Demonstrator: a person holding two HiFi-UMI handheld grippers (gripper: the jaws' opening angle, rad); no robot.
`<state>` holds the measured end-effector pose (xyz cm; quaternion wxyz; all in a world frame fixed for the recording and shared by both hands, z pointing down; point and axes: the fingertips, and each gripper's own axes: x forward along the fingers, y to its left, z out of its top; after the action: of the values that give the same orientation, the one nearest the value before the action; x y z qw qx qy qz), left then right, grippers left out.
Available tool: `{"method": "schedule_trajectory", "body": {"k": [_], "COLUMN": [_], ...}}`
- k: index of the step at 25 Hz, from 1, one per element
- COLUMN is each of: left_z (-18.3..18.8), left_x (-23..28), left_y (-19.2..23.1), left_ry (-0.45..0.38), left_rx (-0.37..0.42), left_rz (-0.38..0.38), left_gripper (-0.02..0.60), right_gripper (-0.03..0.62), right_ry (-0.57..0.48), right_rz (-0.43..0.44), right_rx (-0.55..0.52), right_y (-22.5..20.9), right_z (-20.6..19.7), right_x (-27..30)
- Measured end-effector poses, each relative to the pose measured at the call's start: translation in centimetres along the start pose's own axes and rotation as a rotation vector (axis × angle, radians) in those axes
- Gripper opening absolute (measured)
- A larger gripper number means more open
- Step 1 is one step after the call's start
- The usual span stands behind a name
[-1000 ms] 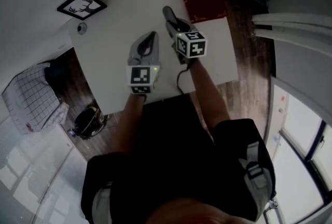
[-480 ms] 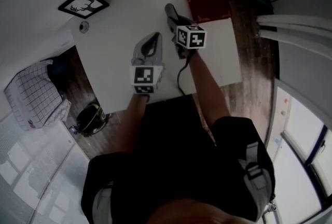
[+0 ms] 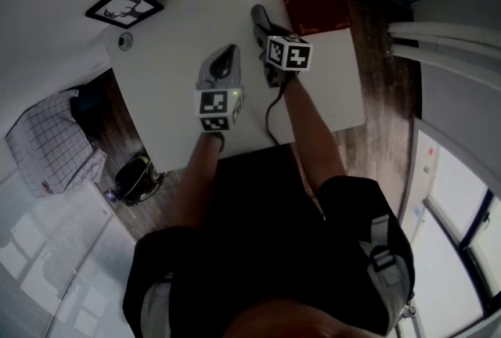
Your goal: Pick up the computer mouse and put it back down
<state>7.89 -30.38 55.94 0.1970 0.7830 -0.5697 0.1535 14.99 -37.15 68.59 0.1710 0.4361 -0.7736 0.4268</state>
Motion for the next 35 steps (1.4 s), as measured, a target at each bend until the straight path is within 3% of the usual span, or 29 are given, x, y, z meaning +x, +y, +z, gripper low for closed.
{"method": "schedule_trajectory", "body": {"k": [7, 18, 24, 35], "left_z": [-1.7, -2.0, -1.5, -1.1], "left_x": [1.1, 1.2, 1.2, 0.7], "left_y": [-0.1, -0.6, -0.9, -1.1], "left_ry": [0.032, 0.034, 0.037, 0.027], "left_rx": [-0.018, -0.018, -0.015, -0.01], "left_rz": [-0.008, -0.025, -0.026, -0.029], "left_gripper": [0.001, 0.002, 0.0, 0.001], "right_gripper": [0.155, 0.225, 0.239, 0.245], "right_ry": [0.019, 0.004, 0.012, -0.015], "right_rz": [-0.022, -0.073, -0.13, -0.155], "right_rx": [-0.016, -0.119, -0.201, -0.241], "right_y": [-0.1, -0.2, -0.8, -0.7], "right_z": [-0.1, 0.5, 0.9, 1.6], "right_x": [0.4, 0.2, -0.1, -1.2]}}
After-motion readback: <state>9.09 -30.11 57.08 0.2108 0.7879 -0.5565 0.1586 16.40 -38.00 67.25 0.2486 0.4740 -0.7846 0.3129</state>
